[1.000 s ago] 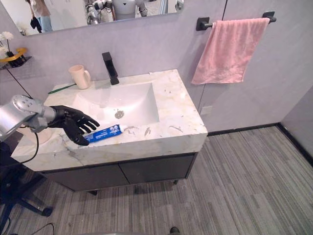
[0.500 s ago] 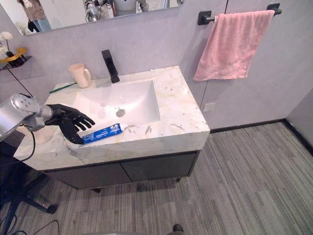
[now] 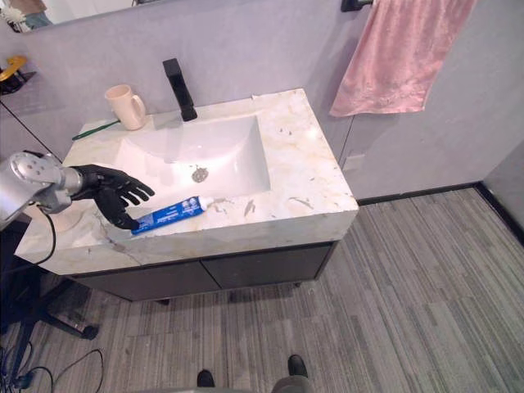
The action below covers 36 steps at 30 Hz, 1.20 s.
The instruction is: Organize the bathroom.
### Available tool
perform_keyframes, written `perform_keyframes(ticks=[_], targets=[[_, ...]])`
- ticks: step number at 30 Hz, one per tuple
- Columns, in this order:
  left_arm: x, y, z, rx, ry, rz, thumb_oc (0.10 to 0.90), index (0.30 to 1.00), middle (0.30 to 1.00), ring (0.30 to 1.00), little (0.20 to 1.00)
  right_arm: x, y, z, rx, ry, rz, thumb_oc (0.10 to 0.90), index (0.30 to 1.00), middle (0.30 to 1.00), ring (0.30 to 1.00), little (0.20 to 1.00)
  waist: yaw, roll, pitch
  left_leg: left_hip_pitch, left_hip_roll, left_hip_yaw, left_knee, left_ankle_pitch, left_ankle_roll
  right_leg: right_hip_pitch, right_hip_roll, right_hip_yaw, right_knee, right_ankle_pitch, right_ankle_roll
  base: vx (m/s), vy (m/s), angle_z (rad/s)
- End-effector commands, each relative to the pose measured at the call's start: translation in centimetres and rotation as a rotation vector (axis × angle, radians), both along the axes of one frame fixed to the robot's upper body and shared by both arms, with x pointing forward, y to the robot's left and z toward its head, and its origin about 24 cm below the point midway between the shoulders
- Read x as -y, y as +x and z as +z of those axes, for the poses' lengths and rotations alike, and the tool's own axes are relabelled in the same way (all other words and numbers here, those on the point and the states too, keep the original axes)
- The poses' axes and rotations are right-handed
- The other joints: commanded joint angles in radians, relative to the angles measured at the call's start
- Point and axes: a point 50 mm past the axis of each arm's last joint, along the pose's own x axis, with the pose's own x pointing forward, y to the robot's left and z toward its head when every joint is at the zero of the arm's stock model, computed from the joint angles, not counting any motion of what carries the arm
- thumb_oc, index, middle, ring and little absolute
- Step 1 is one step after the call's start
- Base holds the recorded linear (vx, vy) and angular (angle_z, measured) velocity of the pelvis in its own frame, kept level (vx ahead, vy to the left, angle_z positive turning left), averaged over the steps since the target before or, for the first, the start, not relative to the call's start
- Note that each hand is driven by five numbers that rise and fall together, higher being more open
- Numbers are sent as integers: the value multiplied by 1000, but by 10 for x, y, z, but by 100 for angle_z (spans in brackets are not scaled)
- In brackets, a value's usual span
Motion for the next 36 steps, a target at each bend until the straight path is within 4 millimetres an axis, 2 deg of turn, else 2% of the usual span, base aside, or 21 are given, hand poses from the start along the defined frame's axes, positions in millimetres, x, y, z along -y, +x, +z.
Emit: perform_keyframes(ticks=[1, 8, 17, 23, 36], targets=[[-23, -3, 77, 272, -28, 89, 800, 900, 900, 900, 900, 28, -13, 11, -57, -87, 8, 800, 900, 900, 900, 900, -15, 10, -16, 9, 55, 82, 3, 26, 17, -62, -36, 8, 54, -10, 31, 0, 0, 0], [-27, -6, 77, 259, -20, 90, 800, 900, 900, 900, 900, 25, -21, 10, -87, -86, 9, 800, 900, 900, 900, 900, -11, 2, -37, 27, 60, 87, 3, 23, 16, -41, -31, 8, 44, -12, 31, 40, -4, 0], [-37, 0, 83, 343, -40, 156, 800, 900, 900, 900, 900, 22, -24, 8, -107, -72, 30, 800, 900, 900, 900, 900, -13, -17, -47, 32, 72, 84, 3, 25, 13, -36, -25, 11, 48, -16, 30, 9, -3, 0], [-31, 1, 88, 361, -57, 144, 800, 900, 900, 900, 900, 18, -23, 6, -116, -61, 28, 800, 900, 900, 900, 900, -8, -28, -51, 33, 73, 78, 3, 17, 15, -30, -23, 9, 38, -14, 30, -2, -6, 0], [-22, 2, 79, 345, -97, 102, 800, 900, 900, 900, 900, 12, -29, 3, -141, -55, 33, 800, 900, 900, 900, 900, -9, -39, -71, 41, 79, 84, 3, 10, 14, -16, -16, 13, 25, -12, 32, 0, 0, 0]])
